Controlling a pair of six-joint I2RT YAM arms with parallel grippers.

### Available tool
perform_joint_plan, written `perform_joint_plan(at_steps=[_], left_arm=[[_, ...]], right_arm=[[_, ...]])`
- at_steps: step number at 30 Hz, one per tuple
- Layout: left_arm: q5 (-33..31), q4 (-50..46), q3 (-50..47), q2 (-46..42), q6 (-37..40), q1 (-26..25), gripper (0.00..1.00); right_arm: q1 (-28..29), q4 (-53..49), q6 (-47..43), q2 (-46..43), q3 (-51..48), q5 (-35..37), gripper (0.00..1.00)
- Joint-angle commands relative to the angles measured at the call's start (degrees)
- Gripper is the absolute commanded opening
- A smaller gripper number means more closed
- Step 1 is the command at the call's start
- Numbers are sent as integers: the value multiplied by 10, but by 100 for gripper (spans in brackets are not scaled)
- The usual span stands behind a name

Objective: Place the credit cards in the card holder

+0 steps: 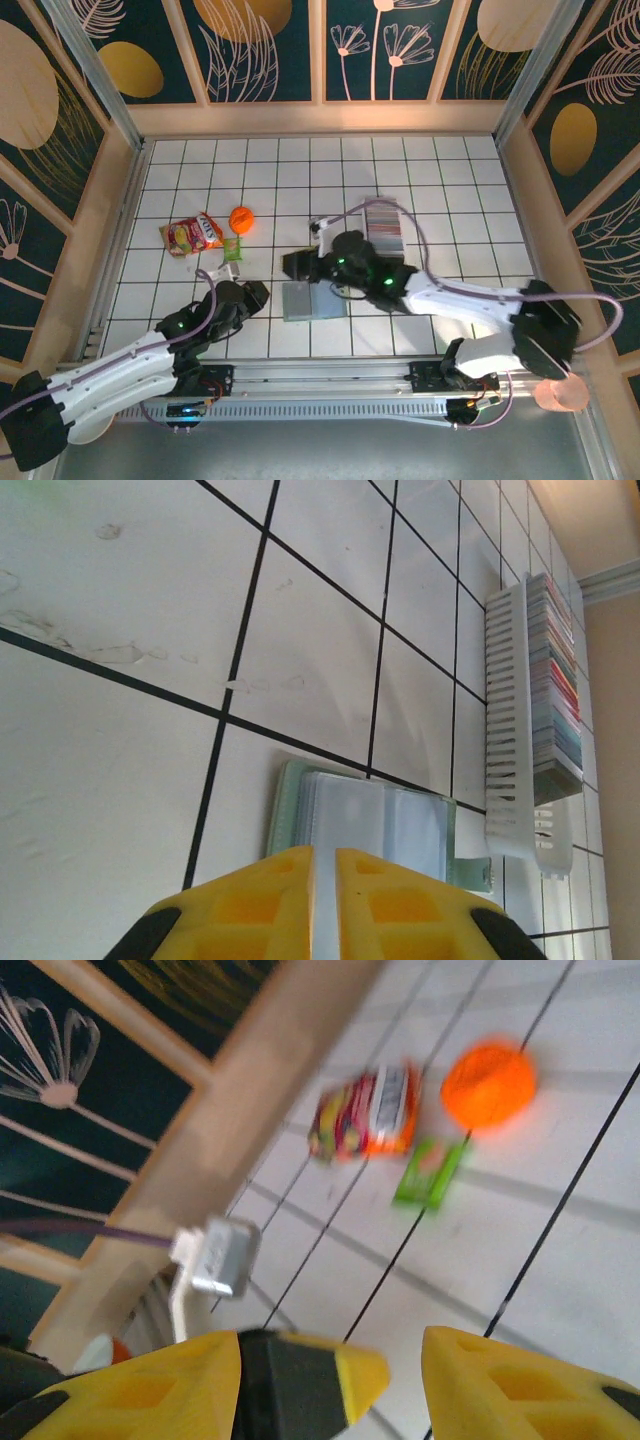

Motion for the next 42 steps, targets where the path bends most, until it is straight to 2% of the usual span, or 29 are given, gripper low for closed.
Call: perform_joint_plan(at_steps=[1, 4, 6, 7, 10, 12, 15, 20, 24, 29, 36, 42], left_arm=[[24, 18, 30, 47, 23, -2, 14], [31, 36, 43, 90, 37, -1, 14], [40, 49, 51, 112, 52, -2, 14], [43, 54, 53, 121, 57, -2, 15], [49, 70, 54, 141, 72, -2, 20], [49, 74, 55, 151, 82, -2, 24], [49, 78, 55, 159, 92, -2, 28], [58, 82, 53, 164, 109, -2, 34], [80, 98, 45, 159, 118, -2, 42], [82, 100, 38, 151, 124, -2, 48], [84, 105, 29, 148, 124, -1, 50], [88, 110, 26, 156, 123, -1, 50]], right_arm=[[-14, -60, -306, -81, -2, 41, 52], [-16, -100, -587, -139, -34, 56, 55], [-28, -154, -715, -158, -39, 90, 65], [-51, -216, -754, -156, -21, 77, 70], [-135, -425, -864, -119, 44, 16, 71], [-177, -456, -928, -92, 38, 53, 71], [-236, -439, -1007, -58, 16, 91, 73], [-293, -354, -1043, -40, -2, 40, 75], [-299, -333, -1091, -7, -23, 55, 78], [-300, -293, -1109, 23, -44, 48, 80], [-299, -238, -1135, 47, -63, 69, 79], [-297, -236, -1152, 54, -72, 77, 77]])
